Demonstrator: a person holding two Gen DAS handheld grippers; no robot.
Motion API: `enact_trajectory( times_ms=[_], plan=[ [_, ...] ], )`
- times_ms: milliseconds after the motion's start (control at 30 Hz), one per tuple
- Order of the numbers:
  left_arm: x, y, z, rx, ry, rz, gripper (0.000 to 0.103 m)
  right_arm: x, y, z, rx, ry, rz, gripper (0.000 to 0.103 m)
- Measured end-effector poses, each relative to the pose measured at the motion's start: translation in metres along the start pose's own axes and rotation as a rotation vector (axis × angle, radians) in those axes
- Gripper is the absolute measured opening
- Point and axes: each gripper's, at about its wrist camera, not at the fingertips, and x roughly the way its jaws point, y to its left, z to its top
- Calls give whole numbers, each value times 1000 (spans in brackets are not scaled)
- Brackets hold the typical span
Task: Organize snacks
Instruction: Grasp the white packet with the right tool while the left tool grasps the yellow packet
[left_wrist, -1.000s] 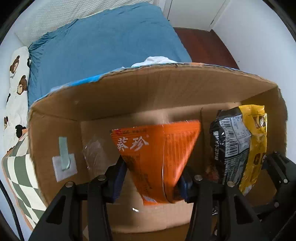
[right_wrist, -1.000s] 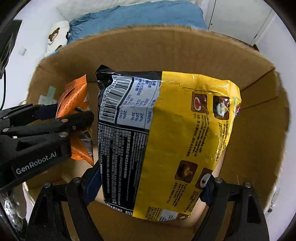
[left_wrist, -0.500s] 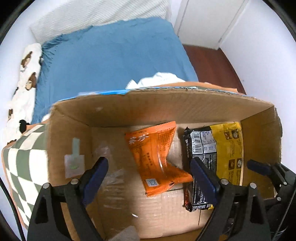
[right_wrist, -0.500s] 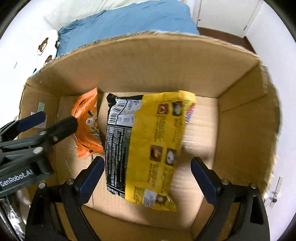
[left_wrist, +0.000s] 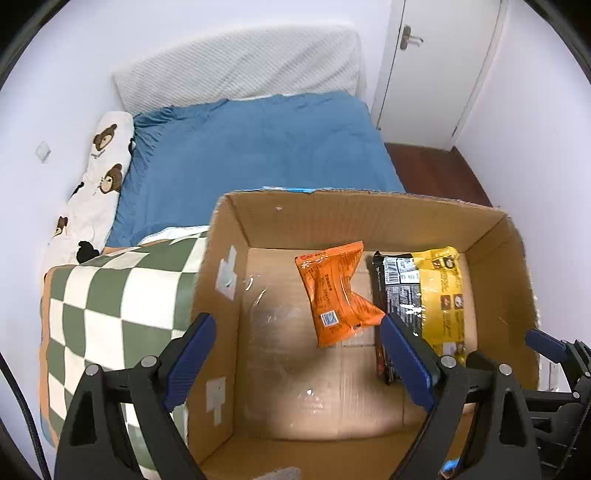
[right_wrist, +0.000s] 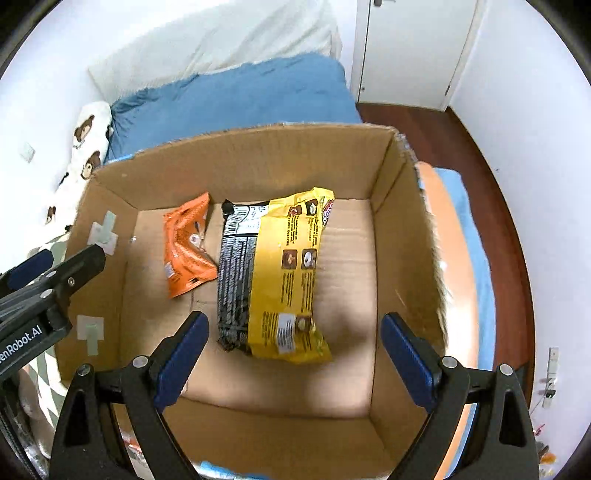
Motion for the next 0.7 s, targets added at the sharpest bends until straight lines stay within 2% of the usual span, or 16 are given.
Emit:
enact_trajectory(
  times_ms=[167, 200, 267, 333, 500, 700],
  plan=[
    [-34, 1, -16, -11, -53, -4, 91, -26, -3, -17, -4, -71, -19, 96],
    [-39, 0, -19, -7, -62, -3, 91, -33, 12, -16, -7, -85, -24, 96],
    [-49, 1, -24, 0, -79, 3, 91, -41, 14, -20, -9, -116, -28, 96],
    [-60, 0, -31, 3, -98, 5, 91, -68, 49, -29, -9, -138, -29, 96],
    [-86, 3, -49, -5, -135, 11, 91, -125, 76, -53, 2, -185, -14, 96],
    [-107, 10, -82, -35, -135, -2, 91, -183, 81, -92, 33, -201, 34, 96]
  ],
)
